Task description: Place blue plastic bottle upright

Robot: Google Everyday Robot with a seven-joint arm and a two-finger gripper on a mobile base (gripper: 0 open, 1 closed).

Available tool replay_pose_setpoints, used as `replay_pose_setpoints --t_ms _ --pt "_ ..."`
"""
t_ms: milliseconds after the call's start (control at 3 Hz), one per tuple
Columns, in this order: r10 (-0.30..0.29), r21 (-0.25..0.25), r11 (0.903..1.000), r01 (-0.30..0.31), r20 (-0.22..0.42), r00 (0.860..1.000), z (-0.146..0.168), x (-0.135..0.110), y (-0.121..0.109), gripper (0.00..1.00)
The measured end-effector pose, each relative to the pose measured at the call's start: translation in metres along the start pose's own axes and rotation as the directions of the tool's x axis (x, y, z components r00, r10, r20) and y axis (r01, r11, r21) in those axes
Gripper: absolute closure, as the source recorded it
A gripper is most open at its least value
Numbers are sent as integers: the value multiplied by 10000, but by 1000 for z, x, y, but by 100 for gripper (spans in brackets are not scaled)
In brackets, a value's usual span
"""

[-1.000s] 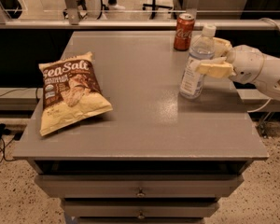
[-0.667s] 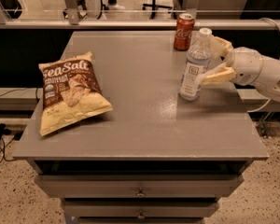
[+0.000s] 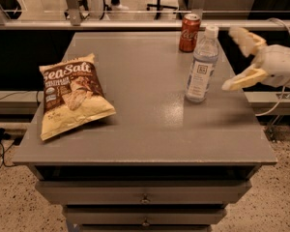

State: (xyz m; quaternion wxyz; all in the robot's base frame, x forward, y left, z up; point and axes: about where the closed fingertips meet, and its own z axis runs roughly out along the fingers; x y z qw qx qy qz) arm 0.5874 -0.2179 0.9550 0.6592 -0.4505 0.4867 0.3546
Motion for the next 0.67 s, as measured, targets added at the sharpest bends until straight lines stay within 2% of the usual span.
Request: replay_pose_setpoints --t_ms 333,667 --pt "-412 846 9950 528 -1332 9902 -50 -26 -7 0" --pt "-468 954 9935 618 -1525 9872 -57 -30 -8 0"
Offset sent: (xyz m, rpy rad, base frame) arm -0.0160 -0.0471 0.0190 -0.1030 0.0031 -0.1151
